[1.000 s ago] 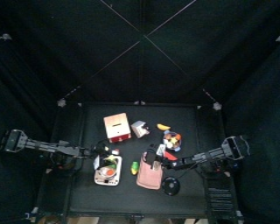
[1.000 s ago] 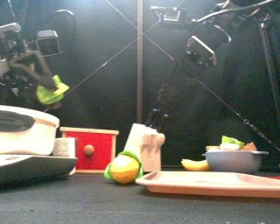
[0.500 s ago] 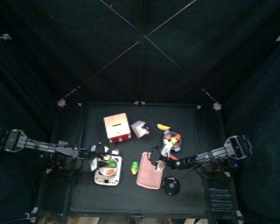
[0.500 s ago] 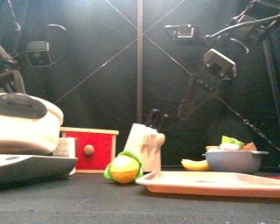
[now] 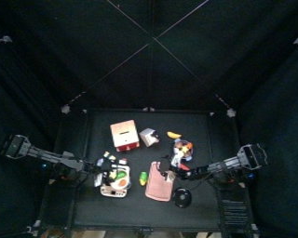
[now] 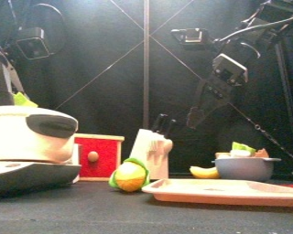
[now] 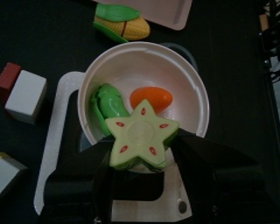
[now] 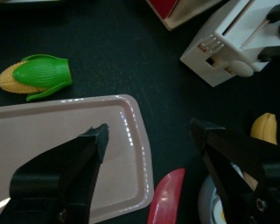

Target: Place starfruit top in pot

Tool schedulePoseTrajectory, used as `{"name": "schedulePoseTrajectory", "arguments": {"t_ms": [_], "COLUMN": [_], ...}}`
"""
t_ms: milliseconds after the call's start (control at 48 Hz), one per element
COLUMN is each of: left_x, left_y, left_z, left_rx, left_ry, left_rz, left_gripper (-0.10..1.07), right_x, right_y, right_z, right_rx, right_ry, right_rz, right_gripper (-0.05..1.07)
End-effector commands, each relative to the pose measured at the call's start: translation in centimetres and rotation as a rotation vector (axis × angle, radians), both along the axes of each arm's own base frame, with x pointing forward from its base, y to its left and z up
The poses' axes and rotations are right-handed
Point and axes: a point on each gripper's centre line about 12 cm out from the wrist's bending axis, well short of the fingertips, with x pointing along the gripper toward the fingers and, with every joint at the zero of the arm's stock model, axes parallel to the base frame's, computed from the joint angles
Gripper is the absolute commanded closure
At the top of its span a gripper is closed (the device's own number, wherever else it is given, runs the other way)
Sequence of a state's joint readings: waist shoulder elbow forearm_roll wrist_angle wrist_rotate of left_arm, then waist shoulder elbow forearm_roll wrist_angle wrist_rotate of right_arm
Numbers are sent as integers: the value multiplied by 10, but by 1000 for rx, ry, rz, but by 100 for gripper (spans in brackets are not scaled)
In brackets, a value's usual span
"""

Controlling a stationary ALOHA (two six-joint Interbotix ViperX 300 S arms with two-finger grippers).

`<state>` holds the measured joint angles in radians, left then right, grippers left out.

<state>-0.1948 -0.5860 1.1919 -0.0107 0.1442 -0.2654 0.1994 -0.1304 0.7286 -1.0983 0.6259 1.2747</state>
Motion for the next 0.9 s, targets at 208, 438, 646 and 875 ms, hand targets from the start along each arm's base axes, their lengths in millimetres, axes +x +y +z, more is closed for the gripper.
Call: {"name": "schedulePoseTrajectory", "arguments": {"t_ms": [208, 438, 646, 875], "left_x": [17, 19, 20, 27], "left_y": [-4, -4, -5, -6], "left_z": [24, 29, 24, 20], "left_rx": [10, 73, 85, 99], "left_ry": [-63, -69, -55, -44], "left_rz": [-17, -62, -70, -81], "left_gripper": [23, 23, 22, 9], "right_x": [6, 6, 8, 8], "right_y": [0, -2, -1, -1], "right_z": [9, 7, 5, 4], "right_rx": [12, 12, 10, 11], "right_ry": [-33, -29, -23, -20], "right_rz": [5, 2, 2, 3], "right_gripper": [1, 1, 1, 1]}}
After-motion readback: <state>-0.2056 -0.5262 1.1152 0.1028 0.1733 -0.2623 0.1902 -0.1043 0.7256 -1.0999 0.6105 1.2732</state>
